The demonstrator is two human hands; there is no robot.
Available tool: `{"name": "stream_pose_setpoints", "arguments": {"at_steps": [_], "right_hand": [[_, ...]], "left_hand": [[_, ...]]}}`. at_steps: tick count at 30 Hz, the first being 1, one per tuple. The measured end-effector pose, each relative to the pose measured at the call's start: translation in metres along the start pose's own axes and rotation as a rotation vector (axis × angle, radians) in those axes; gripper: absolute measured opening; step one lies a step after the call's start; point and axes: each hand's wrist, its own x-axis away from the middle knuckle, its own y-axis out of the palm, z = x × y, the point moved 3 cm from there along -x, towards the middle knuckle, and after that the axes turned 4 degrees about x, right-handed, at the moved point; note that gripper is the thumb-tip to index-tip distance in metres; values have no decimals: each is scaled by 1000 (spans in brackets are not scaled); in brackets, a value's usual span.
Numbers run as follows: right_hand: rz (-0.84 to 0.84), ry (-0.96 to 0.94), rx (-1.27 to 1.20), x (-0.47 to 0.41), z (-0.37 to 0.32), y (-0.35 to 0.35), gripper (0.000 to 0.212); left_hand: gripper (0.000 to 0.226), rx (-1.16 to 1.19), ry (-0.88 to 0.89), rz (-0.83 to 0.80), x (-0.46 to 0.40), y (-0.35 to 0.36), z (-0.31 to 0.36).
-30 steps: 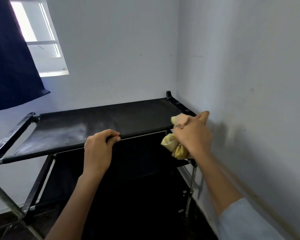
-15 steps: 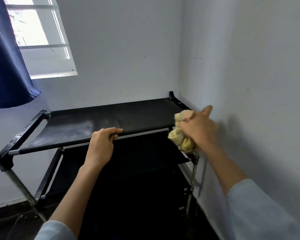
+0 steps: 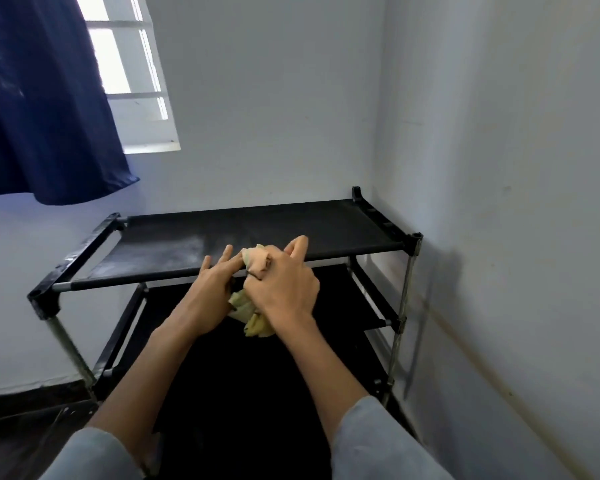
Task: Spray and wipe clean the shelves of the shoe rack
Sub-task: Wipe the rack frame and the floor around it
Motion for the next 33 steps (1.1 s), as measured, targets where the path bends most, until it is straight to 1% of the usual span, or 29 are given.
{"name": "stream_pose_setpoints", "arguments": {"at_steps": [1,4,5,7,9,10,12,14,16,19,20,22,25,27,31,33], "right_hand": [[-3,-20,-35,3,3,3,31],[9,-117,-95,21,34,13,48],[15,-131,-91,29,49,18,51],[0,-93,-62,43,79,32,52],[-52,-24,-37,55,100,47,51],[-81,-3,-25,60,105,54,50],[-126,5,11,68,101,70,47],[-163,-42,51,75,83,87,44],[-195,-144,109,80,56,103,47],[-228,-408,251,85,4,134,54],[-235,-508,285,87,-15,144,53],[-221,-693,333,90,-54,164,43],[-231,-870,443,95,-92,196,32],[-278,-886,487,90,-95,209,33],[-306,-865,512,78,-64,206,51],[-271,-843,514,72,-41,197,57]], "left_hand": [[70,37,8,35,7,-8,-3],[47,55,12,311,44,-37,-27],[43,43,-11,381,61,-45,-41],[35,-1,-135,426,97,-51,-74],[32,-29,-310,378,130,-49,-106],[34,-30,-385,340,144,-47,-120],[40,-46,-452,278,162,-41,-137],[42,-42,-484,263,171,-37,-149],[43,-12,-496,263,172,-36,-160],[49,73,-519,214,167,-31,-173],[51,97,-531,193,164,-29,-176],[53,137,-555,138,157,-25,-182],[47,104,-545,33,151,-16,-185],[41,16,-521,7,151,-12,-185],[34,-123,-571,35,152,-11,-185],[33,-168,-591,64,151,-12,-185]]}}
